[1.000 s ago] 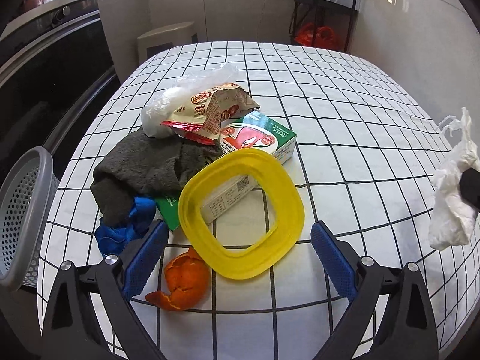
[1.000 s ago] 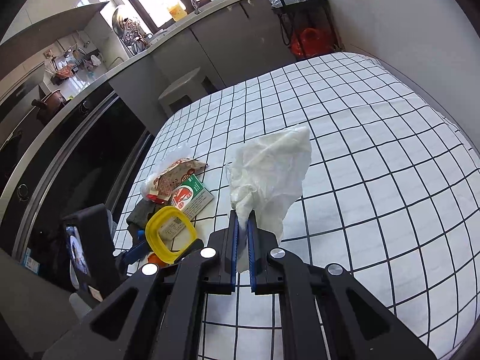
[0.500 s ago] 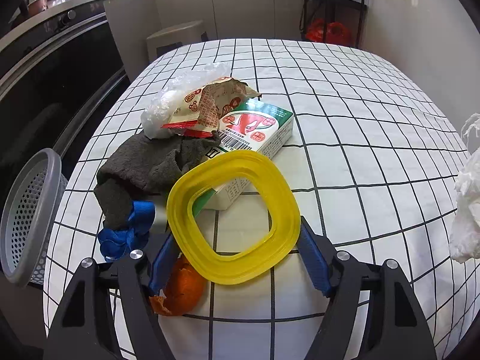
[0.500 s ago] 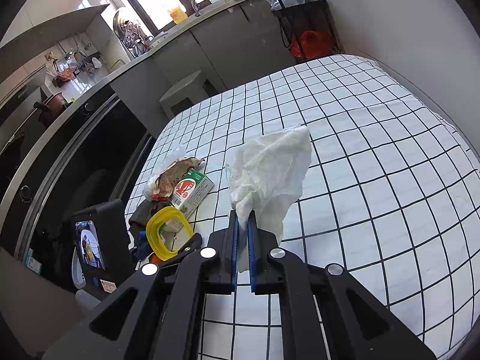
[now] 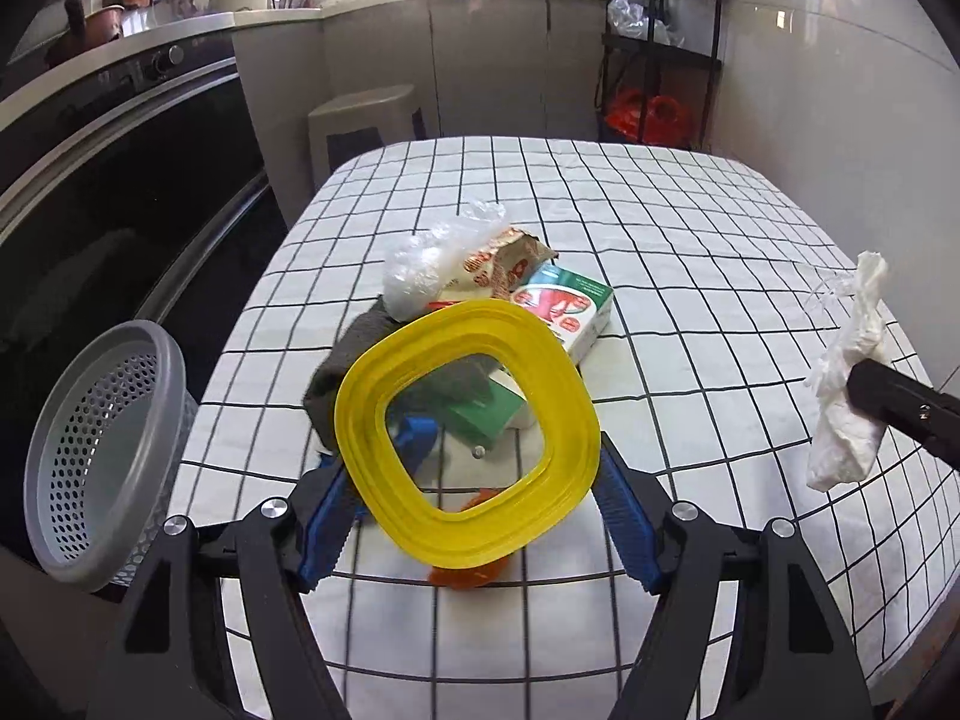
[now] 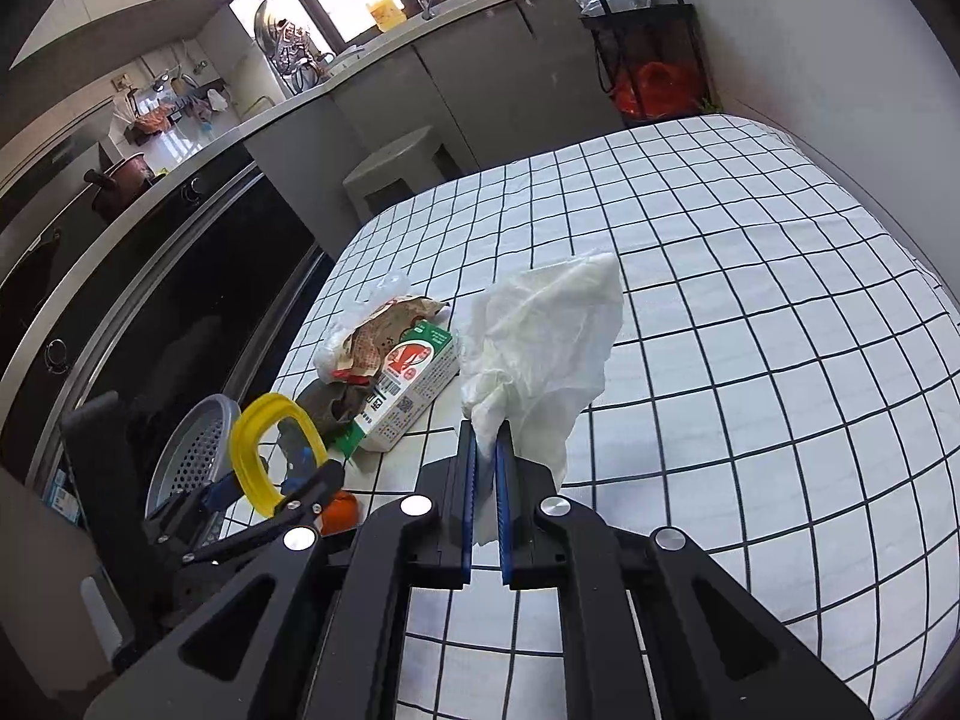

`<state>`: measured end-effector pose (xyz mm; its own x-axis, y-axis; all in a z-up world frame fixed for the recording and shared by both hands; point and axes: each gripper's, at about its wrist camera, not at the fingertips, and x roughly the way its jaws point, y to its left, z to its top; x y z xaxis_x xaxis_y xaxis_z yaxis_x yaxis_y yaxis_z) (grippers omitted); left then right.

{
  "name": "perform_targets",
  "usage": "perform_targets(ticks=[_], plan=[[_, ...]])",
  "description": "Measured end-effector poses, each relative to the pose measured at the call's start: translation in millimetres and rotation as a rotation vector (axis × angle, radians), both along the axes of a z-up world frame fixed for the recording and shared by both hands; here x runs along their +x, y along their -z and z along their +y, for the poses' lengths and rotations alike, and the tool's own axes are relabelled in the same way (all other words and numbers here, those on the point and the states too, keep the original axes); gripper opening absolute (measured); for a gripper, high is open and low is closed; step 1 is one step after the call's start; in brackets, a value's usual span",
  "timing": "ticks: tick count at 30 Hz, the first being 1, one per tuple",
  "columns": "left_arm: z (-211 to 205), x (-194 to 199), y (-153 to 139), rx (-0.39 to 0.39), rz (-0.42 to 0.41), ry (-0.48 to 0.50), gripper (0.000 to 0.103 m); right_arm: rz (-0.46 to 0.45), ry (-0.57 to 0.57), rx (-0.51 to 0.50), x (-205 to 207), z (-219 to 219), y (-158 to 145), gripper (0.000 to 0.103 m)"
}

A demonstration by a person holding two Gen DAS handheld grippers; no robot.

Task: Collect trash
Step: 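Carry the yellow ring over the basket with the left tool while the right carries the bag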

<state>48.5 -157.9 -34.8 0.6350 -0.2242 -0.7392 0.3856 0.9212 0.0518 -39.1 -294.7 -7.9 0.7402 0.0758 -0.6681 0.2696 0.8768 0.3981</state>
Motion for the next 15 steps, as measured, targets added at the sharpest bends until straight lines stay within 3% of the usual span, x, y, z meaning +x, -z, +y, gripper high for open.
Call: perform_targets(ticks=[7, 15], plan=[[62, 8, -31, 0.004, -0.056, -0.038, 0.070, -0.010, -0.073, -0.015, 23, 40, -2, 0.006], [137, 34, -35, 0.027, -0.086, -0.102, 0.070, 0.003, -0.191, -0.038, 59, 103, 2, 0.006]])
